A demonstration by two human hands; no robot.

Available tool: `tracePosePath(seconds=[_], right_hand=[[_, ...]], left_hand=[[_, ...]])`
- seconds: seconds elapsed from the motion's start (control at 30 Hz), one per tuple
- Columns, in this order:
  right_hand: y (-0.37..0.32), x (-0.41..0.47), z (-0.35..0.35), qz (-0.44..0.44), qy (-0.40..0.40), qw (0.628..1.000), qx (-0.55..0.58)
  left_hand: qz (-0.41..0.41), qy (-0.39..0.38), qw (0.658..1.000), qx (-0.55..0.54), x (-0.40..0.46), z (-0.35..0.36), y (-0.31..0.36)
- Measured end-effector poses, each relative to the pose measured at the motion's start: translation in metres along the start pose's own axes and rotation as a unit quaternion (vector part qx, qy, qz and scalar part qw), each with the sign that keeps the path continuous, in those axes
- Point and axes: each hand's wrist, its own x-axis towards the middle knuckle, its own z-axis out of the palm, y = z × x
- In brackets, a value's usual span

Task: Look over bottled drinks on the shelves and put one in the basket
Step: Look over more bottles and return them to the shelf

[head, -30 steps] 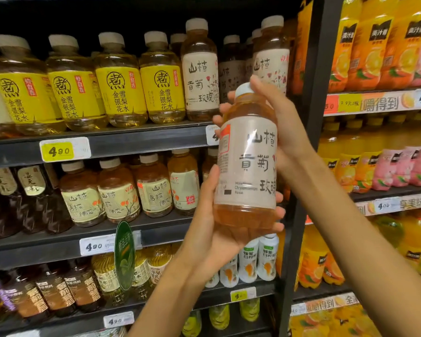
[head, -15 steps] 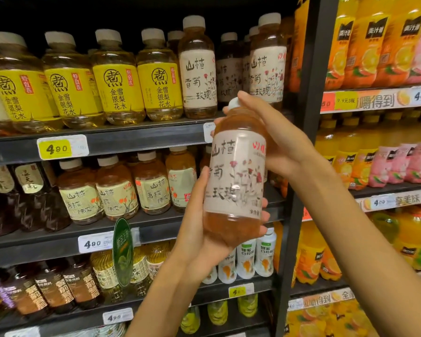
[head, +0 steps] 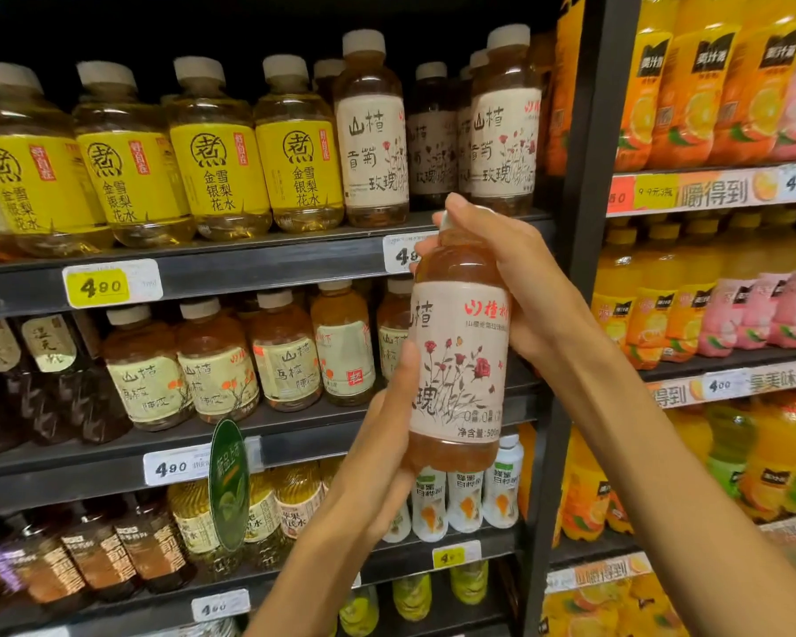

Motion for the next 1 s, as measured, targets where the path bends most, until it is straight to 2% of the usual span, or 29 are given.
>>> tracePosePath(seconds=[0.07, 0.13, 0.23, 0.3, 0.37, 0.47, 0.57, 0.63, 0.77, 0.9, 1.0], right_hand=[[-0.001, -0.002, 0.000, -0.015, -0.009, 1.000, 0.017], [-0.002, -0.005, -0.001, -0.024, -0.005, 1.000, 0.010], [0.003, -0.012, 0.002, -0.039, 0.003, 0.999, -0.036], [0.009, -0.016, 0.007, -0.065, 0.007, 0.997, -0.037], [0.012, -0.017, 0.010, -0.094, 0.023, 0.995, -0.016], [0.013, -0.016, 0.004, -0.127, 0.014, 0.992, 0.000], [0.013, -0.018, -0.005, -0.154, -0.056, 0.986, 0.023], [0.009, -0.022, -0.008, -0.191, -0.115, 0.975, -0.007], [0.005, -0.031, -0.008, -0.271, -0.198, 0.936, -0.102], [0.003, -0.033, -0.011, -0.295, -0.192, 0.929, -0.116], [0.006, -0.031, -0.009, -0.239, -0.140, 0.960, -0.047]], left_hand=[[0.019, 0.008, 0.999, 0.039, -0.001, 0.002, 0.001], [0.074, 0.059, 0.991, 0.090, 0.001, 0.004, -0.001], [0.175, 0.178, 0.952, 0.179, 0.009, 0.006, -0.005], [0.206, 0.220, 0.923, 0.241, 0.013, 0.004, -0.010], [0.208, 0.201, 0.918, 0.271, 0.014, 0.001, -0.016], [0.193, 0.125, 0.939, 0.256, 0.016, -0.009, -0.018], [0.156, 0.063, 0.943, 0.289, 0.021, -0.022, -0.012], [0.140, 0.046, 0.936, 0.319, 0.025, -0.026, -0.007], [0.184, 0.057, 0.926, 0.326, 0.033, -0.028, -0.002], [0.221, 0.047, 0.921, 0.316, 0.033, -0.030, 0.006], [0.194, 0.021, 0.922, 0.335, 0.026, -0.025, 0.005]])
